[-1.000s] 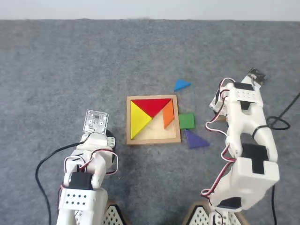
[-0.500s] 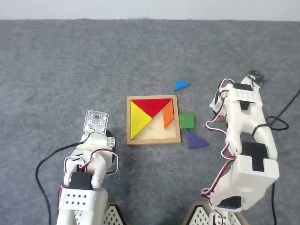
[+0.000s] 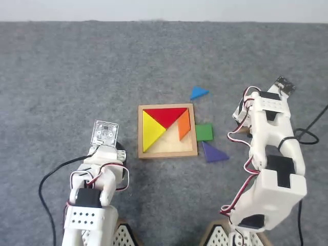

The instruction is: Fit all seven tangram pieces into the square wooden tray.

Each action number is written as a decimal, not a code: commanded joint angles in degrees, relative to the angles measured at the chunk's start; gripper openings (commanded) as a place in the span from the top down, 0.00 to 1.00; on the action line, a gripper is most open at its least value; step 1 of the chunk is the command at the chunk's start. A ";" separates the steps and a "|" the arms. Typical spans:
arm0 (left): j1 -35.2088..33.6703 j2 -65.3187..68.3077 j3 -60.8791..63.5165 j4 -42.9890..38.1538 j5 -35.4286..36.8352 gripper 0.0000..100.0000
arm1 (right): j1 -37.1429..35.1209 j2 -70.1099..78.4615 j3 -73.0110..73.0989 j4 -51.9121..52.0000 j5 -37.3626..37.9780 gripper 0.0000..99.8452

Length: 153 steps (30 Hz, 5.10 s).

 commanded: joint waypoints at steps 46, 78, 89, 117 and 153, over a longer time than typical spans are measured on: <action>-0.26 -0.70 -0.48 0.26 0.35 0.98 | -38.29 -6.20 -1.05 -0.66 34.37 0.99; -0.26 -0.70 -0.48 0.26 0.35 0.98 | -35.03 -6.02 -1.14 -1.01 22.33 0.99; -0.26 -0.70 -0.48 0.26 0.35 0.98 | -32.48 -6.11 -1.32 -1.01 17.93 0.99; -0.26 -0.70 -0.48 0.26 0.35 0.98 | -38.55 -6.11 -1.32 -2.95 18.29 0.81; -0.18 -0.70 -0.48 0.26 0.35 0.98 | -20.62 -23.78 4.31 4.97 30.42 0.81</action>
